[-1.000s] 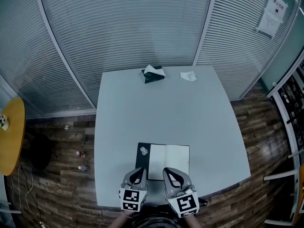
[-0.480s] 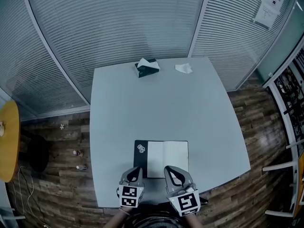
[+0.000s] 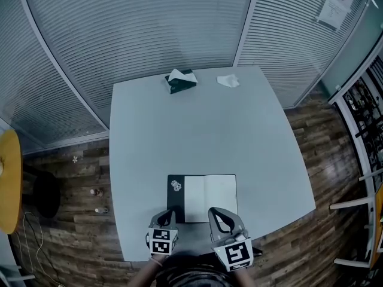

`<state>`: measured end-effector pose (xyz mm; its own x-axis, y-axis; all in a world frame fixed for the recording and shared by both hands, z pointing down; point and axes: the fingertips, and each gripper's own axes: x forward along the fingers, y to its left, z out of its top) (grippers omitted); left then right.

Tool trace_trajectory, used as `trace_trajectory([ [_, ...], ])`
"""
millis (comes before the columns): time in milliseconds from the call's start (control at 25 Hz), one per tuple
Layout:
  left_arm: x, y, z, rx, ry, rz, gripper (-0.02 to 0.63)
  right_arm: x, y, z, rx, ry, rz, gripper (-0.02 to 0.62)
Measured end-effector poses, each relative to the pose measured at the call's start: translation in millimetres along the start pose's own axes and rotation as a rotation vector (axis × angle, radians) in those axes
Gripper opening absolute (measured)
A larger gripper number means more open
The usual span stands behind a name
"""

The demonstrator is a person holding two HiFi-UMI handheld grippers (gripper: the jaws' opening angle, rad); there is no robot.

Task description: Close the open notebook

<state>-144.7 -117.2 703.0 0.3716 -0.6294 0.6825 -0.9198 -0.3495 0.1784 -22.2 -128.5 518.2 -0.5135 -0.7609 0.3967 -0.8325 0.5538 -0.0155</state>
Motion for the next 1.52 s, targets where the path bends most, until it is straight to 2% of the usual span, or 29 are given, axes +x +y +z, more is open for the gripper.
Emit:
trace_trajectory([
  [160,9,9,-8,-0.022,0.032,0.015,0.005,3,-1,-1,0.004,0.007,-0.005,0.0],
  [480,21,26,-24,-0.086,0.094,0.049,0.084,1,-3,-4,0.003,0.018,-0.006,0.0],
  [800,29,22,-37,-0.163,0.148,0.018,0.097,-1,-5,-7,0.011,0.019,-0.007,0.0],
  [960,29,21,-39,-0.181,0.144,0.024,0.097,-6,-6,-9,0.01,0.016,-0.009,0.0],
  [1240,25,26,-36,-0.288,0.128,0.036,0.096,-11,-8,-9,0.016,0.009,-0.006,0.0],
  [1520,11,21,-20,-0.308,0.075,0.027,0.096,-12,-11,-7,0.015,-0.004,0.006,0.0],
])
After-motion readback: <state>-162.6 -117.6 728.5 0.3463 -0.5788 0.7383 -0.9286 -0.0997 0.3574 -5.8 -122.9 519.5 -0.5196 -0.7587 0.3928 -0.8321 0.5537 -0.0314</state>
